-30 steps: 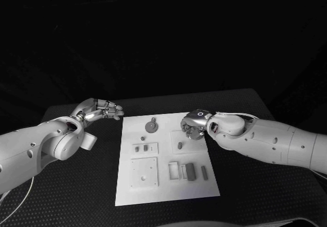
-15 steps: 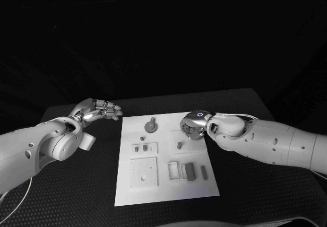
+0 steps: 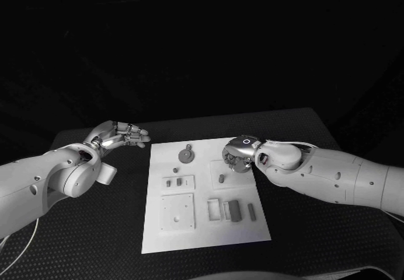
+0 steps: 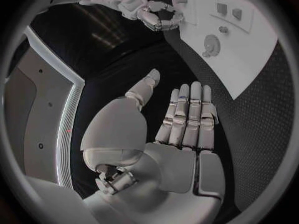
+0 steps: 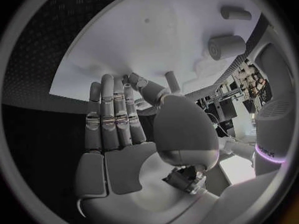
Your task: Assemble the parts on the task board
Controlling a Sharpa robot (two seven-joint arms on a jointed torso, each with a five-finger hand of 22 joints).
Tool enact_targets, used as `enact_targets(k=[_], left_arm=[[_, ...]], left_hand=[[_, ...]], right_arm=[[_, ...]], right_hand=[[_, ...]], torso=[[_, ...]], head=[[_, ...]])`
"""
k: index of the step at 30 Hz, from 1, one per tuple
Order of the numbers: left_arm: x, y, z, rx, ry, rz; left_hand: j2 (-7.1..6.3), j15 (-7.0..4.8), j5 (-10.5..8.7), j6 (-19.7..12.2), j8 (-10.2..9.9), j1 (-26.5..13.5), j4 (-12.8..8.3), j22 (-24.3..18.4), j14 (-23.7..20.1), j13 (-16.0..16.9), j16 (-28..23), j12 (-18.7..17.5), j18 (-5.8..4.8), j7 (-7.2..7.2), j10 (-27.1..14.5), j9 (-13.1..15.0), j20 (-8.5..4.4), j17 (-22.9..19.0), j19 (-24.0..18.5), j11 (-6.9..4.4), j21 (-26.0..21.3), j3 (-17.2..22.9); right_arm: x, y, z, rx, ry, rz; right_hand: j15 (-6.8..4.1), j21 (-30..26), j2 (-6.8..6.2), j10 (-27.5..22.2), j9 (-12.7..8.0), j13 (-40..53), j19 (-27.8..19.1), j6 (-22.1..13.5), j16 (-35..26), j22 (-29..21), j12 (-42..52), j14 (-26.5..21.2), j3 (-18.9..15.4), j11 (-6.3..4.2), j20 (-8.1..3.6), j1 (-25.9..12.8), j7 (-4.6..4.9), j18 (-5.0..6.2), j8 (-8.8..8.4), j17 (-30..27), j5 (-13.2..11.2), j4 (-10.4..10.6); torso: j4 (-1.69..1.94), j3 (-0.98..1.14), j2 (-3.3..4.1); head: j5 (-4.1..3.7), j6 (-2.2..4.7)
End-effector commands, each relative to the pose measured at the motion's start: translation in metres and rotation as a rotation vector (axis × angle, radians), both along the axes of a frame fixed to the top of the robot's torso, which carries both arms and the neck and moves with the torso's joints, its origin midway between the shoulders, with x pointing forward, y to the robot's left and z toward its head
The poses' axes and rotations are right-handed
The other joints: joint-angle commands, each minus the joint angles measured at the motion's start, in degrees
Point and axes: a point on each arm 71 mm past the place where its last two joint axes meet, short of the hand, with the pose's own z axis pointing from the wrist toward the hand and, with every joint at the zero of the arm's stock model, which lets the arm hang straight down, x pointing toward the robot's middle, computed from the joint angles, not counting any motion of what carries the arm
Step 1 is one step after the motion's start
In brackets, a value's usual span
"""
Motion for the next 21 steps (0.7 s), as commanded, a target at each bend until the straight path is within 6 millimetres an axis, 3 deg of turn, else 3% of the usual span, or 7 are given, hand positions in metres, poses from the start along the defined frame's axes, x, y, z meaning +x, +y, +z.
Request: enact_targets(k=[1,21], left_arm=[[0.0,-0.0017,0.0013,-0.011,-0.001,-0.01],[0.0012,-0.0005,0.0011,-0.01,-0.004,-0.004]], left_hand=[[0.43,0.15,-0.26,-0.1,0.1,0.4,0.1,-0.1,0.5,-0.1,-0.4,0.2,0.4,-0.09,-0.2,-0.1,0.0,0.1,0.5,0.02,0.1,-0.3],[0.49,0.05,-0.23,-0.1,0.1,0.6,0.1,-0.3,0.7,-0.2,-0.5,0.2,0.41,-0.09,-0.2,-0.1,-0.09,0.4,0.8,0.01,0.2,-0.4]], right_arm=[[-0.0107,-0.0091,-0.0292,-0.112,0.108,-0.02],[-0.014,-0.0014,-0.0234,-0.069,0.068,0.0]], right_hand=[[-0.14,0.4,0.21,0.5,0.3,0.1,0.6,0.6,0.3,0.1,0.3,0.5,-0.3,-0.17,-0.09,-0.2,0.01,0.33,0.33,0.3,0.0,0.1],[-0.67,0.6,-0.53,1.5,1.2,1.0,2.1,1.3,0.7,0.5,0.3,1.6,-0.3,-0.65,-0.67,-0.2,-0.35,0.33,0.69,1.4,0.0,0.0]], torso=[[0.01,-0.03,-0.01],[0.1,-0.09,-0.01]], head=[[-0.06,-0.07],[-0.17,-0.02]])
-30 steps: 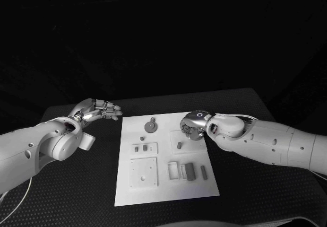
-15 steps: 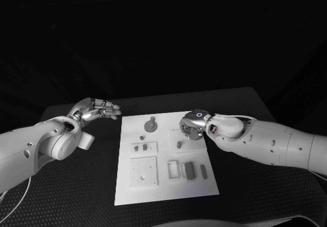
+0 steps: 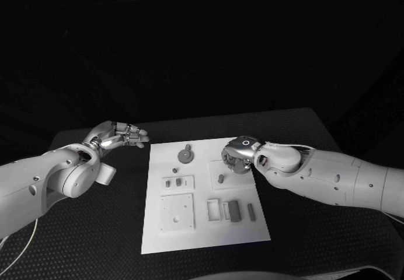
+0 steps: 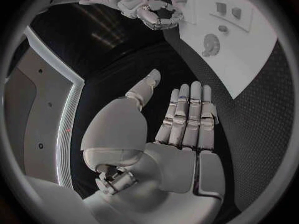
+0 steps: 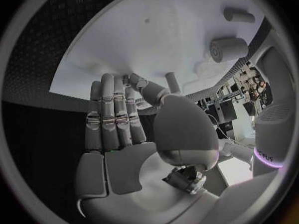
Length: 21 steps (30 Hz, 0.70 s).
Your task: Assemble the parts on the task board
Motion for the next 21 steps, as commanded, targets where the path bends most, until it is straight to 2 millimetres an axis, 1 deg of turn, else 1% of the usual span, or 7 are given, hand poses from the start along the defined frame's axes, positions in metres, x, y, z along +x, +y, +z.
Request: enact_targets(k=[1,5,12,21], left_arm=[[0.0,-0.001,0.001,-0.011,-0.004,-0.007],[0.001,0.0,0.001,-0.01,-0.004,-0.004],[0.001,-0.001,0.001,-0.009,-0.004,-0.004],[0.002,-0.001,0.001,-0.008,-0.003,-0.003]], left_hand=[[0.26,0.04,-0.23,-0.1,0.1,0.4,0.1,-0.1,0.3,-0.1,-0.2,0.2,0.41,-0.09,-0.2,-0.1,-0.09,0.1,0.4,0.01,0.2,-0.4],[0.27,0.03,-0.23,-0.1,0.1,0.4,0.1,-0.1,0.3,-0.1,-0.3,0.2,0.4,-0.08,-0.2,-0.1,-0.1,0.2,0.4,0.02,0.2,-0.4],[0.27,0.02,-0.22,-0.1,0.1,0.4,0.1,-0.2,0.3,-0.1,-0.3,0.2,0.39,-0.08,-0.2,-0.1,-0.11,0.2,0.4,0.03,0.2,-0.4],[0.28,0.01,-0.22,-0.2,0.1,0.4,0.1,-0.3,0.4,-0.1,-0.3,0.2,0.38,-0.07,-0.2,-0.1,-0.11,0.3,0.5,0.04,0.1,-0.5]], right_arm=[[-0.01,-0.003,-0.022,-0.068,0.096,-0.001],[-0.011,-0.004,-0.018,-0.062,0.091,-0.003],[-0.005,-0.003,-0.003,-0.037,0.07,-0.007],[0.0,0.001,0.012,-0.001,0.056,-0.006]], right_hand=[[-0.02,0.2,-0.52,0.6,0.1,0.1,0.4,0.6,0.2,0.1,0.2,0.3,-0.3,-0.13,-0.11,-0.2,0.0,0.33,0.37,0.1,0.0,0.0],[-0.04,0.2,-0.58,0.7,0.1,0.2,0.5,0.6,0.2,0.1,0.2,0.4,-0.2,-0.16,-0.14,-0.2,-0.02,0.33,0.38,0.2,0.0,0.0],[-0.06,0.2,-0.63,0.7,0.2,0.2,0.5,0.6,0.2,0.1,0.2,0.4,-0.2,-0.17,-0.16,-0.2,-0.03,0.33,0.39,0.2,0.0,0.0],[-0.08,0.2,-0.65,0.7,0.2,0.3,0.6,0.7,0.2,0.2,0.2,0.4,-0.2,-0.18,-0.17,-0.3,-0.04,0.33,0.4,0.3,0.0,0.1]], torso=[[0.06,0.0,0.0],[0.03,-0.02,-0.02],[-0.04,0.0,0.03],[-0.01,0.02,0.0]], head=[[0.07,-0.08],[0.15,-0.1],[0.17,-0.02],[0.14,0.11]])
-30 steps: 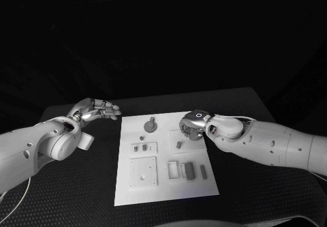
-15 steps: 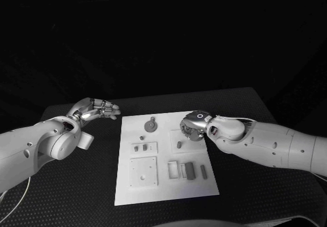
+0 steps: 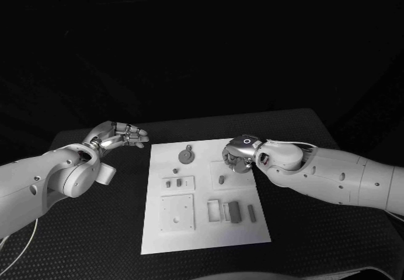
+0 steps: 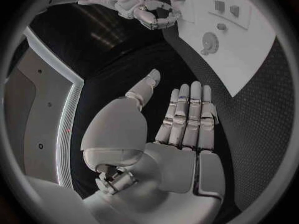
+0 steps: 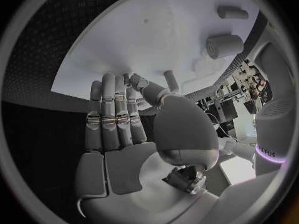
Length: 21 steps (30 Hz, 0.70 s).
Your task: Assemble the parts on the task board
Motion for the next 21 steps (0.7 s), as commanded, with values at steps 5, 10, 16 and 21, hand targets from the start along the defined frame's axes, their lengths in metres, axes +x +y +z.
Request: enact_targets(k=[5,10,16,21], left_arm=[[0.0,-0.002,0.001,-0.01,0.0,-0.009],[0.001,-0.002,0.001,-0.013,0.002,-0.007],[0.001,-0.002,0.001,-0.013,0.004,-0.007],[0.001,-0.002,0.001,-0.015,0.006,-0.007]], left_hand=[[0.28,0.01,-0.22,-0.2,0.1,0.3,-0.1,-0.2,0.4,-0.1,-0.4,0.2,0.37,-0.05,-0.3,-0.1,-0.13,0.2,0.5,0.05,0.1,-0.4],[0.28,0.01,-0.22,-0.2,0.1,0.3,-0.1,-0.2,0.4,-0.1,-0.4,0.1,0.36,-0.05,-0.3,-0.1,-0.13,0.2,0.5,0.06,0.1,-0.4],[0.29,0.0,-0.22,-0.2,0.1,0.4,-0.1,-0.2,0.4,-0.1,-0.5,0.1,0.35,-0.04,-0.3,-0.1,-0.14,0.3,0.5,0.06,0.1,-0.4],[0.29,0.0,-0.23,-0.2,0.1,0.4,-0.1,-0.3,0.4,-0.2,-0.5,0.1,0.34,-0.03,-0.3,-0.1,-0.15,0.3,0.6,0.07,0.1,-0.4]], right_arm=[[-0.001,0.003,0.005,0.018,0.037,0.005],[0.002,0.003,0.012,0.028,0.03,0.002],[0.002,0.003,0.018,0.066,0.047,-0.006],[0.001,0.009,0.028,0.13,0.07,-0.005]], right_hand=[[-0.09,0.2,-0.4,0.3,0.0,0.0,0.4,0.4,0.2,0.1,0.1,0.2,-0.2,0.25,-0.02,0.0,0.06,0.34,0.13,0.1,0.1,0.1],[-0.09,0.2,-0.39,0.3,0.0,0.0,0.4,0.3,0.2,0.1,0.1,0.2,-0.2,0.26,-0.02,-0.1,0.07,0.34,0.11,0.1,0.1,0.1],[-0.09,0.2,-0.38,0.3,0.0,0.1,0.4,0.3,0.2,0.1,0.1,0.2,-0.2,0.26,-0.03,-0.1,0.07,0.33,0.11,0.2,0.1,0.1],[-0.09,0.1,-0.36,0.3,0.1,0.1,0.4,0.3,0.2,0.1,0.1,0.2,-0.2,0.27,-0.03,-0.1,0.08,0.34,0.09,0.2,0.1,0.1]], torso=[[0.02,0.04,-0.01],[-0.04,0.02,0.03],[0.01,0.01,0.0],[0.04,-0.01,0.0]], head=[[0.03,-0.01],[0.03,0.04],[0.08,0.1],[0.35,0.04]])
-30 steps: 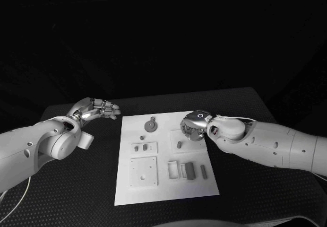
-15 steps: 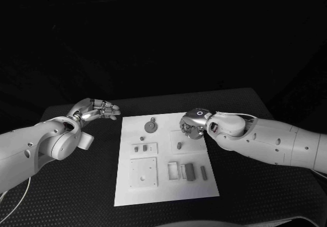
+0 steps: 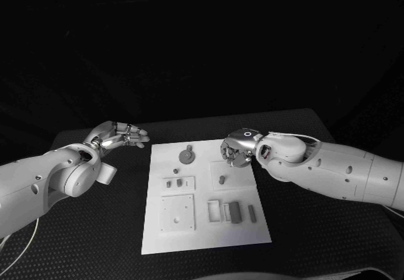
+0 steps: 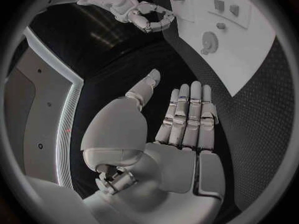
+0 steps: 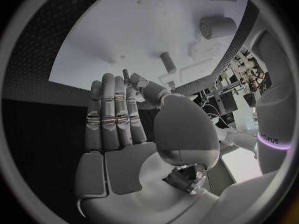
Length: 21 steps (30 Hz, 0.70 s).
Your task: Assemble the parts on the task board
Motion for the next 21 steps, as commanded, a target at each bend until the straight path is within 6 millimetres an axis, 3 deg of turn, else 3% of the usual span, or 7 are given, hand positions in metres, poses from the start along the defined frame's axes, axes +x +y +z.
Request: enact_targets(k=[1,6,11,17,19,21], left_arm=[[0.0,-0.002,0.001,-0.014,0.004,-0.01],[0.0,-0.002,0.001,-0.016,0.004,-0.01],[0.0,-0.003,0.001,-0.017,0.005,-0.013],[0.001,-0.004,0.001,-0.02,0.007,-0.01],[0.001,-0.004,0.001,-0.021,0.006,-0.01],[0.002,-0.004,0.0,-0.021,0.006,-0.009]], left_hand=[[0.28,0.0,-0.23,-0.3,0.1,0.4,0.1,-0.1,0.4,-0.1,-0.3,0.1,0.34,-0.03,-0.3,-0.1,0.05,0.1,0.4,0.07,0.1,-0.3],[0.28,0.0,-0.23,-0.3,0.1,0.4,0.1,-0.1,0.4,-0.1,-0.3,0.1,0.33,-0.03,-0.3,-0.1,0.05,0.1,0.4,0.08,0.1,-0.3],[0.28,-0.01,-0.23,-0.3,0.1,0.4,0.1,-0.2,0.4,-0.1,-0.3,0.1,0.33,-0.02,-0.3,-0.1,0.04,0.2,0.4,0.08,0.1,-0.3],[0.29,-0.01,-0.23,-0.3,0.0,0.4,0.1,-0.2,0.5,-0.1,-0.4,0.1,0.31,0.0,-0.4,-0.1,0.04,0.2,0.4,0.11,0.1,-0.3],[0.29,-0.01,-0.23,-0.3,0.0,0.4,0.1,-0.2,0.5,-0.1,-0.4,0.1,0.31,0.0,-0.4,-0.1,0.03,0.2,0.4,0.11,0.1,-0.4],[0.3,-0.01,-0.23,-0.3,0.0,0.4,0.1,-0.3,0.5,-0.2,-0.4,0.1,0.31,0.01,-0.4,-0.1,0.03,0.2,0.4,0.12,0.1,-0.4]], right_arm=[[-0.003,0.006,0.004,0.077,0.065,0.004],[-0.009,0.021,0.009,0.145,0.077,0.043],[-0.017,0.045,0.017,0.22,0.073,0.107],[-0.027,0.074,0.021,0.278,0.109,0.18],[-0.03,0.083,0.02,0.289,0.121,0.2],[-0.032,0.09,0.019,0.295,0.13,0.215]], right_hand=[[-0.11,0.1,-0.34,0.3,0.1,0.1,0.4,0.3,0.2,0.1,0.1,0.2,-0.2,0.25,-0.03,-0.2,0.09,0.33,0.09,0.1,0.1,0.1],[-0.1,0.1,-0.24,0.2,0.1,0.1,0.4,0.2,0.1,0.1,0.0,0.1,-0.2,0.29,-0.03,-0.2,0.12,0.33,0.03,0.1,0.1,0.1],[-0.07,0.0,-0.1,0.1,0.2,0.2,0.3,0.1,0.0,0.1,-0.2,0.0,-0.1,0.36,-0.02,-0.3,0.17,0.33,-0.06,0.2,0.1,0.1],[-0.03,-0.2,0.03,-0.1,0.3,0.2,0.3,-0.1,-0.1,0.1,-0.3,-0.1,-0.1,0.43,0.0,-0.3,0.22,0.33,-0.13,0.2,0.1,0.1],[0.0,-0.2,0.1,-0.1,0.3,0.2,0.2,-0.1,-0.2,0.1,-0.4,-0.2,-0.1,0.47,0.02,-0.4,0.25,0.33,-0.17,0.3,0.1,0.1],[0.01,-0.3,0.15,-0.1,0.3,0.3,0.2,-0.2,-0.2,0.1,-0.4,-0.2,-0.1,0.48,0.02,-0.4,0.26,0.33,-0.19,0.3,0.1,0.0]], torso=[[0.04,-0.02,0.0],[-0.03,-0.02,0.0],[0.09,-0.06,-0.01],[0.04,-0.13,-0.09],[0.02,-0.13,-0.08],[-0.05,-0.09,-0.07]], head=[[0.21,-0.03],[0.84,0.06],[2.33,0.08],[4.56,-0.16],[6.11,-0.27],[7.12,-0.52]])
